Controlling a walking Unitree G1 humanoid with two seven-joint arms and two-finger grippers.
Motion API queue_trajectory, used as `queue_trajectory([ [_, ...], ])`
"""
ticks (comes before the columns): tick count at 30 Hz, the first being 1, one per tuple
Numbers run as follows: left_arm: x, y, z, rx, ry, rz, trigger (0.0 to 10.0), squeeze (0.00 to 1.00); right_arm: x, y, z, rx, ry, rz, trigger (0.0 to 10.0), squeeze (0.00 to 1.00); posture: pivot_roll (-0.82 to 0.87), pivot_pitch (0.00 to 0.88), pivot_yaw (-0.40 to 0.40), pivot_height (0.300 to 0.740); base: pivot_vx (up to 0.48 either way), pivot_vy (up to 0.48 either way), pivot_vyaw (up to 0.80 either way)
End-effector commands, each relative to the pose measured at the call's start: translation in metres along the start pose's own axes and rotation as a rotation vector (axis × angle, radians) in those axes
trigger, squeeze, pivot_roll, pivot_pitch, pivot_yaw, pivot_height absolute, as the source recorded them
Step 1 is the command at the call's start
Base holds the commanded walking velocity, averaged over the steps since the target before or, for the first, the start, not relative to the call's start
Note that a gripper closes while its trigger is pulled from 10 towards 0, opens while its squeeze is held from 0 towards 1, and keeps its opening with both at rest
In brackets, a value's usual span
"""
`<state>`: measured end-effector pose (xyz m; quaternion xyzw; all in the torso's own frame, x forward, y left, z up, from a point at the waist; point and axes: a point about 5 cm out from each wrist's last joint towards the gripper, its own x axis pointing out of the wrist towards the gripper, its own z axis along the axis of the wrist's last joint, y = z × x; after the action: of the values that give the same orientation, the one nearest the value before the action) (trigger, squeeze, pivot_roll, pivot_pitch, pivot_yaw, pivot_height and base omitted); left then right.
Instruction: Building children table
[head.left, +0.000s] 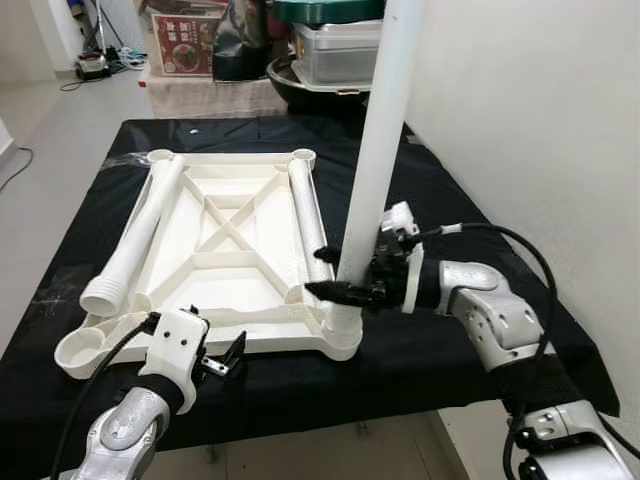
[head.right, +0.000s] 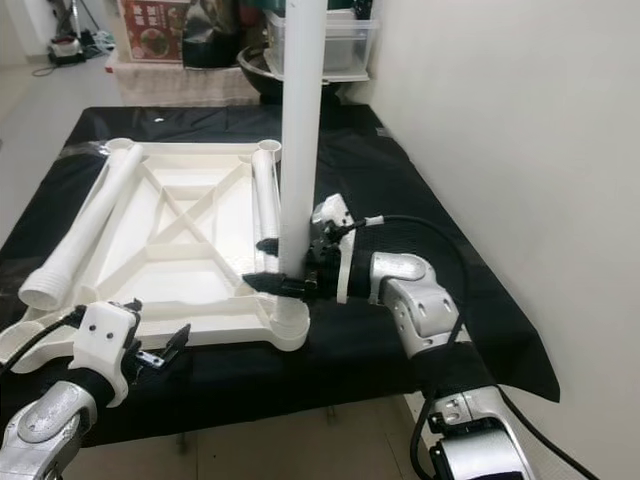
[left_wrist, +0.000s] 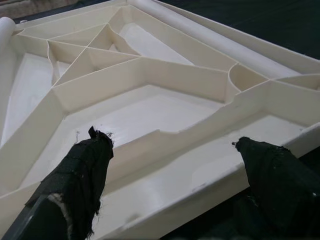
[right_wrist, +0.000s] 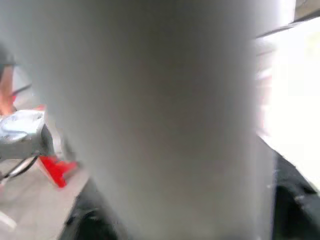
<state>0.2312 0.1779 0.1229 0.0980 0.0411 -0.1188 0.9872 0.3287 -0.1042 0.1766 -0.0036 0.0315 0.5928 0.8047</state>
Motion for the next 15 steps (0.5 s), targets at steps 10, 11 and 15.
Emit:
queue_trajectory([
  [10, -0.002, -0.003, -0.005, -0.027, 0.018, -0.011, 10.0, 0.00, -0.029, -0.031, -0.027, 0.105, 0.062, -1.181, 0.0, 0.00, 0.13, 0.000, -0.099, 0.740, 0.000, 0.000, 0.00],
  [11, -0.002, -0.003, -0.005, -0.027, 0.018, -0.011, 10.0, 0.00, -0.024, -0.025, -0.026, 0.106, 0.054, -1.173, 0.0, 0.00, 0.13, 0.000, -0.099, 0.740, 0.000, 0.000, 0.00],
  [15, -0.001, -0.004, -0.006, -0.024, 0.022, -0.014, 10.0, 0.00, -0.004, -0.012, -0.023, 0.150, 0.036, -1.107, 3.9, 0.00, 0.14, 0.000, -0.097, 0.740, 0.000, 0.000, 0.00],
])
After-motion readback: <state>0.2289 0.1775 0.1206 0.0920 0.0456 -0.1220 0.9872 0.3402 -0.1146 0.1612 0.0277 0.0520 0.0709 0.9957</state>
